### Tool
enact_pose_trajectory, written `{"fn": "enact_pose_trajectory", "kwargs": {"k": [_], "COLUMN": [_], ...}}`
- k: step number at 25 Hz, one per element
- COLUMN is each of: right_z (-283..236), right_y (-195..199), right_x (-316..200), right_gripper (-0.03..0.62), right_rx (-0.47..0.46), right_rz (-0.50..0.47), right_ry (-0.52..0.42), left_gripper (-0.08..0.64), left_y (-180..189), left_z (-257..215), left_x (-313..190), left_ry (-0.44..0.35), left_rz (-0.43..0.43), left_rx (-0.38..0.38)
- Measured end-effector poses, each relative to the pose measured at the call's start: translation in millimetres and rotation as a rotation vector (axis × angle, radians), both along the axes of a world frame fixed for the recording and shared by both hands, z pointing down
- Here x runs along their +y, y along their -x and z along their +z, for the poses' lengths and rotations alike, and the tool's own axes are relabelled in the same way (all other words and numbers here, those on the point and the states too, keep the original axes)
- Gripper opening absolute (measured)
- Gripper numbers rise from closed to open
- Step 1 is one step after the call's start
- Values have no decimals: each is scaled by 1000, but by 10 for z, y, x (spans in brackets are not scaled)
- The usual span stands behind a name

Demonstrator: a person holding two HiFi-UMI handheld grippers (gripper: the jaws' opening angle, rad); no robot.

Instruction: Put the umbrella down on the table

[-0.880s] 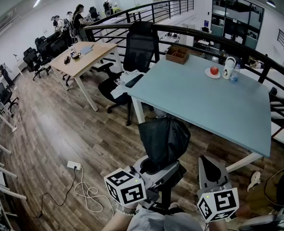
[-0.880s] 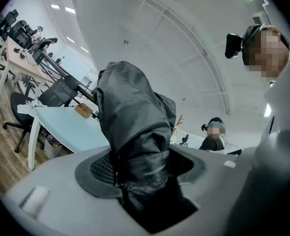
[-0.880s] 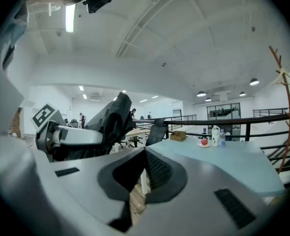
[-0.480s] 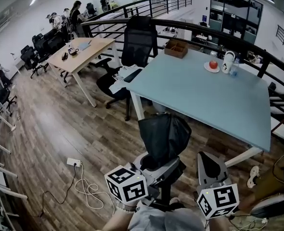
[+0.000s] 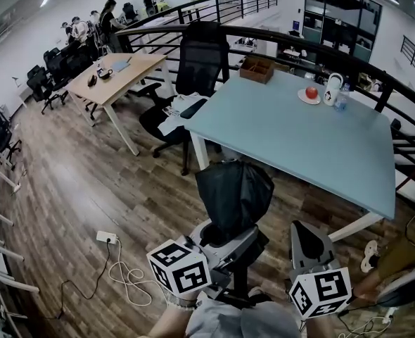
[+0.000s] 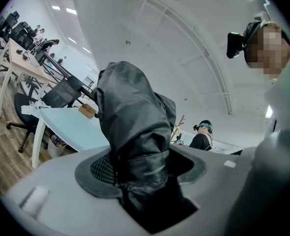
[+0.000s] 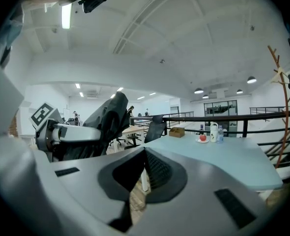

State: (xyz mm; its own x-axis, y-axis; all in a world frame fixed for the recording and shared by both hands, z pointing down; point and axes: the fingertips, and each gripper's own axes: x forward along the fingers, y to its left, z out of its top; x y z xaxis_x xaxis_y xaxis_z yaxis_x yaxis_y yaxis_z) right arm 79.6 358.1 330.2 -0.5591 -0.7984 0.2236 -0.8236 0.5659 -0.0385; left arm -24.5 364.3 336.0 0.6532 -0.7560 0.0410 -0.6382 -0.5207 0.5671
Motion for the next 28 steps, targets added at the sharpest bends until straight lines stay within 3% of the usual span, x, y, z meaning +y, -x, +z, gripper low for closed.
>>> {"fn": "enact_pose_trajectory", "kwargs": {"k": [13,28], "right_z": [39,102], "right_y": [277,532], "right_x": [151,420], "right_gripper": [-2,-2], "right_rx": [-4,8], "right_rz": [-12,-46], "right_ry": [-18,-13], "left_gripper": [288,288], "left_y": [468,705], "left_z": [-5,-16], "left_x": [223,541], "left_ry": [-17,-28], "left_rz": [-54,-81], "left_rx": [6,13]}}
